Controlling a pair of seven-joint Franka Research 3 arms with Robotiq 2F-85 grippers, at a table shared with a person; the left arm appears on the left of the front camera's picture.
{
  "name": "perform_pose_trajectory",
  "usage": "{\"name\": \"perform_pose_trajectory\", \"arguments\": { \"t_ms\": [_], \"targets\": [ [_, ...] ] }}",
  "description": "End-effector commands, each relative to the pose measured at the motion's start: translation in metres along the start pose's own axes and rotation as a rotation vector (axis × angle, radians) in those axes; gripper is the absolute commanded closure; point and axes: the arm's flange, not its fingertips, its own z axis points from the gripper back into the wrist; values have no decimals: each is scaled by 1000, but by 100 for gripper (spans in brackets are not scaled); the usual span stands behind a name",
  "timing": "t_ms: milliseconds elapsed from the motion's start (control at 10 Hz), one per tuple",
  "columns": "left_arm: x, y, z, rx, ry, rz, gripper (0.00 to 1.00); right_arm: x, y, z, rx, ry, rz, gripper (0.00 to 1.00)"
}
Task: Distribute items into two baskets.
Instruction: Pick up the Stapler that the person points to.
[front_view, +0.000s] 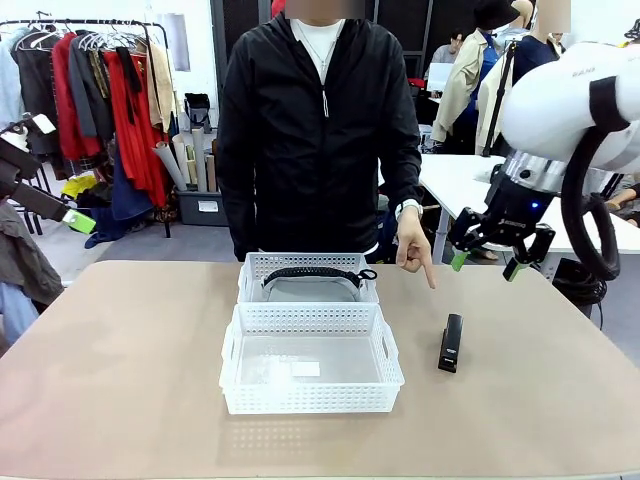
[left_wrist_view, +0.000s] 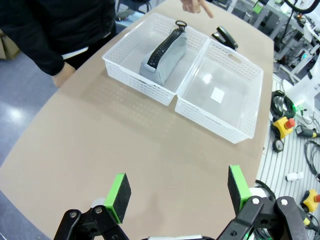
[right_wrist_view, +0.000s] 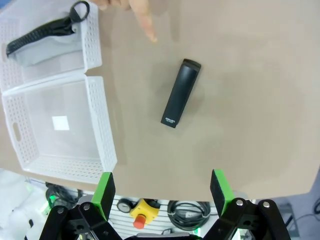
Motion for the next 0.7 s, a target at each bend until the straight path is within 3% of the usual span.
{"name": "perform_pose_trajectory", "arguments": {
  "t_ms": [0,600],
  "targets": [
    [2,1,2,2,-1,0,0,2,18,-13,-82,-2,-21,0],
    [2,1,2,2,-1,0,0,17,27,-82,-153,-29,-95,0]
  ]
}}
